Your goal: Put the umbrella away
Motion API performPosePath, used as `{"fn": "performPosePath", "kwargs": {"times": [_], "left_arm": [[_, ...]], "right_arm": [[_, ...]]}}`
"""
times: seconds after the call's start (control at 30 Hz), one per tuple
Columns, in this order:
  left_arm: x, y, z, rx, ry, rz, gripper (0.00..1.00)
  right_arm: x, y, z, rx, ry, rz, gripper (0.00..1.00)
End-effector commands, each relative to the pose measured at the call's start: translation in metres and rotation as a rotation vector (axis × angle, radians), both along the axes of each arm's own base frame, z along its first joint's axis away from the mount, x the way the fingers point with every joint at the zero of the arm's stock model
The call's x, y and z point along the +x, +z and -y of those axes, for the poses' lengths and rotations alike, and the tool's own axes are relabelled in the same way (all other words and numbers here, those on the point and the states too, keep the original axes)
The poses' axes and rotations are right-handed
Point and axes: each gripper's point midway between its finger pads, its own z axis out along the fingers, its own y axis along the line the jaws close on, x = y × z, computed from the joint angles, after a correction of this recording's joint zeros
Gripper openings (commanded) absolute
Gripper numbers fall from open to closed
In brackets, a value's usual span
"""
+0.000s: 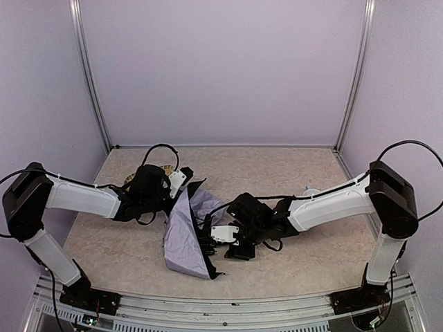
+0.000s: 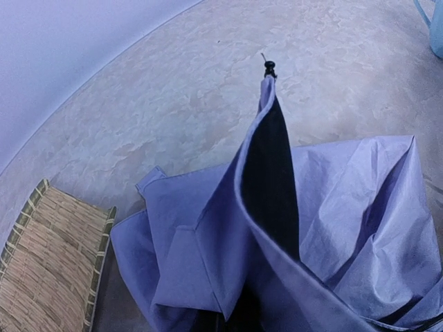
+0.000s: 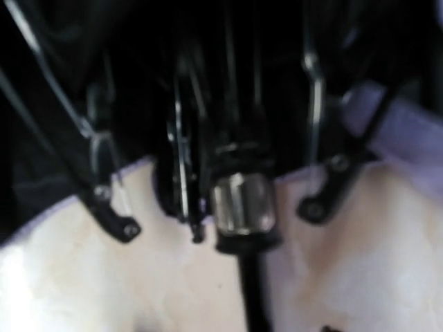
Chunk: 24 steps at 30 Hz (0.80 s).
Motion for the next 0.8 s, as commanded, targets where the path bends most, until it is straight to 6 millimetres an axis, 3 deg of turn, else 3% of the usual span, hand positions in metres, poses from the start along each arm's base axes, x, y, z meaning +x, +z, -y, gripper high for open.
{"fn": "performPosePath", "kwargs": {"times": [0.0, 0.1, 0.13, 0.17, 0.3, 0.4, 0.47, 0.63, 0.77], "left_arm": [[-0.002, -0.012, 0.009, 0.008, -0.039, -0.076, 0.0], [0.0, -0.016, 0.01, 0.023, -0.042, -0.101, 0.0], [0.0, -0.016, 0.01, 0.021, -0.045, -0.102, 0.0], [-0.001, -0.015, 0.011, 0.015, -0.052, -0.099, 0.0], [-0.005, -0.005, 0.015, -0.034, -0.076, -0.086, 0.0], [-0.006, -0.001, 0.016, -0.042, -0.079, -0.086, 0.0], [-0.005, 0.0, 0.016, -0.043, -0.075, -0.084, 0.0], [-0.005, 0.002, 0.015, -0.046, -0.069, -0.083, 0.0], [-0.004, 0.001, 0.014, -0.046, -0.065, -0.085, 0.0]], "right_arm": [[-0.003, 0.044, -0.013, 0.147, -0.035, -0.004, 0.7], [-0.004, 0.062, -0.005, 0.165, -0.061, 0.006, 0.74], [-0.004, 0.069, -0.002, 0.169, -0.068, 0.011, 0.97], [-0.006, 0.077, 0.002, 0.179, -0.071, 0.014, 1.0], [-0.014, 0.128, -0.002, 0.306, -0.037, -0.025, 1.0], [-0.014, 0.18, -0.029, 0.481, -0.01, -0.14, 1.0], [-0.002, 0.197, -0.05, 0.551, -0.052, -0.219, 1.0], [0.047, 0.182, -0.079, 0.592, -0.249, -0.406, 0.95], [0.045, 0.168, -0.107, 0.595, -0.201, -0.553, 0.86]]}}
